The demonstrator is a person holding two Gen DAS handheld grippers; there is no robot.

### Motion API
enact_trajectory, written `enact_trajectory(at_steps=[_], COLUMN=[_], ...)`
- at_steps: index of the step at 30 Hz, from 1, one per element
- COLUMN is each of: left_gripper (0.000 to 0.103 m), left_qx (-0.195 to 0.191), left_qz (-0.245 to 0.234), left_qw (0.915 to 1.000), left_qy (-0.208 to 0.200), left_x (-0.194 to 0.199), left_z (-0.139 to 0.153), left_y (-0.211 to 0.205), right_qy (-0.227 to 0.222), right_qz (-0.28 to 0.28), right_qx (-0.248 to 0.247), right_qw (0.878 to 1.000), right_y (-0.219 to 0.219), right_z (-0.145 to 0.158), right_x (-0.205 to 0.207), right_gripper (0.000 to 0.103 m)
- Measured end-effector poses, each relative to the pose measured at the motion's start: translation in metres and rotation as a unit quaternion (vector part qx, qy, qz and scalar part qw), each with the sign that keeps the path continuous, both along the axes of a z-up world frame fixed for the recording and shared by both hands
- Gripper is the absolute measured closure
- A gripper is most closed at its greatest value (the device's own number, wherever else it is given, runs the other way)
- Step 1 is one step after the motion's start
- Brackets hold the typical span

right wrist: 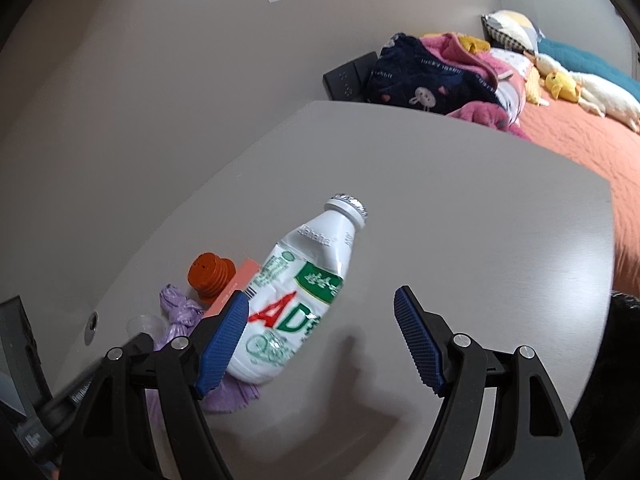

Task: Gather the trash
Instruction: 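Grasp the clear plastic cup with the left tool while the right tool grasps the white AD bottle, then carry the clear cup and white bottle over the bin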

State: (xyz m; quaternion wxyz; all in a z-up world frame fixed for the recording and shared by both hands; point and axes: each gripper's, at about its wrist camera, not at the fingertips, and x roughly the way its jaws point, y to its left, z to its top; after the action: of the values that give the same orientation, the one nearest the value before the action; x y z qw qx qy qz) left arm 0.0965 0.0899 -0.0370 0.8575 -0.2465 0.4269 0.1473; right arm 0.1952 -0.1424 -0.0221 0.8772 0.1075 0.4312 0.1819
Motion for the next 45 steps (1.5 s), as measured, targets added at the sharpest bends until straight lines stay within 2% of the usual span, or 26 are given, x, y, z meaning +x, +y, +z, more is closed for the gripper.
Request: enact_trajectory(at_steps=[1, 3, 7, 9, 12, 17, 19, 26, 45], left_gripper=[0.033, 0.041, 0.055, 0.059, 0.059, 0.060, 0.060, 0.060, 0.060], left_qx=[0.010, 0.013, 0.008, 0.004, 0.004, 0.000, 0.000, 0.010, 0.013], left_qz=[0.002, 0.000, -0.001, -0.002, -0.008, -0.013, -0.017, -0.027, -0.063], left_qw=[0.9999, 0.9999, 0.9999, 0.9999, 0.9998, 0.9996, 0.9994, 0.9983, 0.9938], left_qy=[-0.002, -0.002, -0.011, -0.015, -0.020, -0.025, -0.029, -0.050, -0.091], left_x=[0.001, 0.005, 0.009, 0.010, 0.011, 0.007, 0.005, -0.002, -0.042], left_z=[0.000, -0.001, -0.001, -0.002, -0.003, -0.003, 0.000, 0.014, 0.054], left_y=[-0.002, -0.002, 0.002, 0.004, 0.006, 0.008, 0.007, -0.003, -0.049], right_qy=[0.006, 0.016, 0.036, 0.039, 0.037, 0.043, 0.020, -0.019, -0.070], right_qz=[0.000, 0.001, 0.000, 0.002, -0.004, 0.017, 0.015, 0.022, -0.008], right_qx=[0.005, 0.008, 0.019, 0.034, 0.064, 0.112, 0.101, 0.087, 0.085], right_qw=[1.000, 1.000, 0.999, 0.999, 0.997, 0.993, 0.995, 0.996, 0.994], right_y=[0.002, 0.007, 0.015, 0.017, 0.015, 0.014, 0.013, 0.007, -0.053], right_z=[-0.002, -0.006, -0.016, -0.020, -0.021, -0.022, -0.017, 0.005, 0.060], right_x=[0.004, 0.010, 0.019, 0.021, 0.020, 0.017, 0.010, -0.009, -0.075], right_gripper=[0.027, 0.027, 0.030, 0.037, 0.063, 0.079, 0.079, 0.080, 0.080])
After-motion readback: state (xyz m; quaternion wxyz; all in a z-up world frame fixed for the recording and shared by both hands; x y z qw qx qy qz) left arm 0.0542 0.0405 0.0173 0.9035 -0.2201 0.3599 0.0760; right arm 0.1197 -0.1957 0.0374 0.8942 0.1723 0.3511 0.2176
